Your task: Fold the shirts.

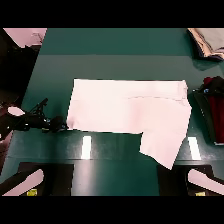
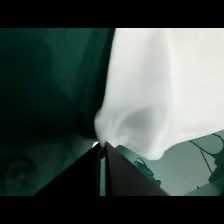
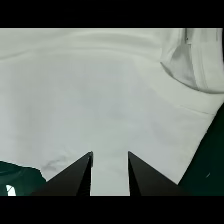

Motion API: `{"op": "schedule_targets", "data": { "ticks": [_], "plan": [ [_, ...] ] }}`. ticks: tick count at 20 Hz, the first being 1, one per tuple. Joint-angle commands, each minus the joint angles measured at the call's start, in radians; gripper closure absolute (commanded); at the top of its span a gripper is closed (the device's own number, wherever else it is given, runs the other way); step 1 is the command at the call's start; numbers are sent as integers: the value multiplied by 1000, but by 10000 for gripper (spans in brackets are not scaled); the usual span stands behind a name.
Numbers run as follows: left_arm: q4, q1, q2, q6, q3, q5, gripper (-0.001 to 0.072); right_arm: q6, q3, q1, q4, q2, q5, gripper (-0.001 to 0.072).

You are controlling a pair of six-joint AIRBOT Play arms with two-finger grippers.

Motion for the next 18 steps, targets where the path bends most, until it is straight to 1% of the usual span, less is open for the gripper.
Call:
{"op": "schedule_targets", "data": {
  "ticks": [1, 4, 7, 8, 9, 11, 12, 14, 15, 16, 18],
  "plan": [
    [-36, 1, 1, -2, 37, 10, 682, 0, -11, -16, -10, 7, 16, 443],
    [-35, 1, 24, -1, 122, -29, 682, 0, -174, -83, -13, 80, -2, 443],
    [-36, 1, 55, 12, 208, -72, 682, 1, -414, -177, -118, 181, -3, 441],
    [-36, 1, 61, 25, 234, -90, 681, 1, -497, -209, -152, 212, -5, 342],
    [-36, 1, 63, 25, 252, -97, 681, 1, -570, -235, -164, 232, -6, 201],
    [-37, 1, 70, 25, 261, -98, 681, 1, -700, -260, -156, 252, -13, 197],
    [-36, 1, 69, 25, 261, -98, 681, 1, -754, -258, -156, 256, -22, 214],
    [-36, 1, 69, 25, 261, -99, 681, 11, -828, -229, -156, 256, -77, 217],
    [-36, 1, 69, 25, 261, -101, 681, 20, -855, -205, -156, 256, -108, 249],
    [-36, 1, 69, 25, 261, -102, 681, 20, -878, -175, -155, 256, -141, 309],
    [-35, 1, 69, 26, 261, -110, 681, 45, -896, -110, -155, 256, -199, 311]
  ]
}}
